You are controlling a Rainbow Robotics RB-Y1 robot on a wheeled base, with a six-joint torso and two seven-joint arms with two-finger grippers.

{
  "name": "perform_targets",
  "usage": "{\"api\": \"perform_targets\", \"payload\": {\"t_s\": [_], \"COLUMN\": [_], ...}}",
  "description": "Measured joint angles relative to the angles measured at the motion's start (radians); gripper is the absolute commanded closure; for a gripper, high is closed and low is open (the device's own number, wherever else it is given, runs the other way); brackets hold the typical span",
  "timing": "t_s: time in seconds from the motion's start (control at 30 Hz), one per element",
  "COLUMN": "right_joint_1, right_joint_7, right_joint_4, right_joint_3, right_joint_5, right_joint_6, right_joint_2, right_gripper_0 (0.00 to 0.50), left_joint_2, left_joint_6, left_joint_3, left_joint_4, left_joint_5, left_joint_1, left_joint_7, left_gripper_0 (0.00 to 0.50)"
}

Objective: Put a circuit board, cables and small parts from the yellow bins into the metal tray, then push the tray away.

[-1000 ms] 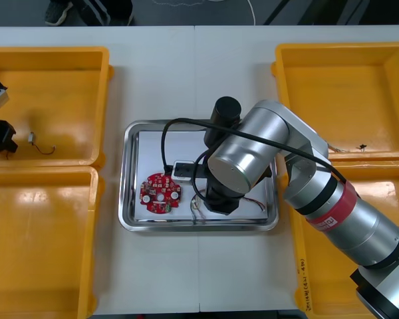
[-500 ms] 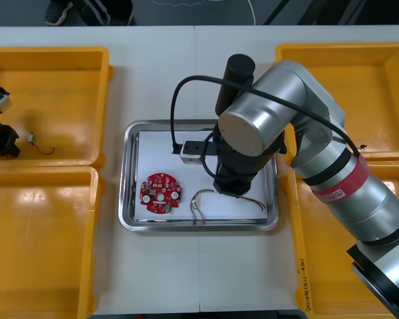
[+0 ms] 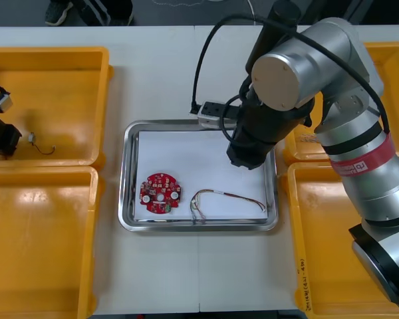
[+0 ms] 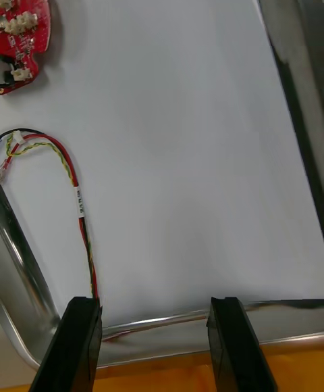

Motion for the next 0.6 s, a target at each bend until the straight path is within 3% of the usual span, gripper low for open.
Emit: {"api": "perform_targets", "payload": {"t_s": [0.37,0.6], "right_joint_1": [0.000,-0.004], "right_joint_7": [-0.064,-0.247], "right_joint_4": [-0.025,-0.044], "right_joint_3": [-0.161,-0.179], "right_joint_5": [0.000,-0.007], "right_joint_6": [0.002,0.002], "right_joint_2": [-0.016,-0.060], "right_gripper_0": [0.041,0.039], "left_joint_2": [-0.002,-0.002], "left_joint_6": [0.006,0.037], "left_joint_3": [0.000,0.000], "left_joint_4": [0.002,0.006], "left_joint_5": [-0.018,-0.029], "left_joint_1": [-0.019,-0.071], "left_joint_7": [0.000,0.000], "left_gripper_0": [0.500,0.500]}}
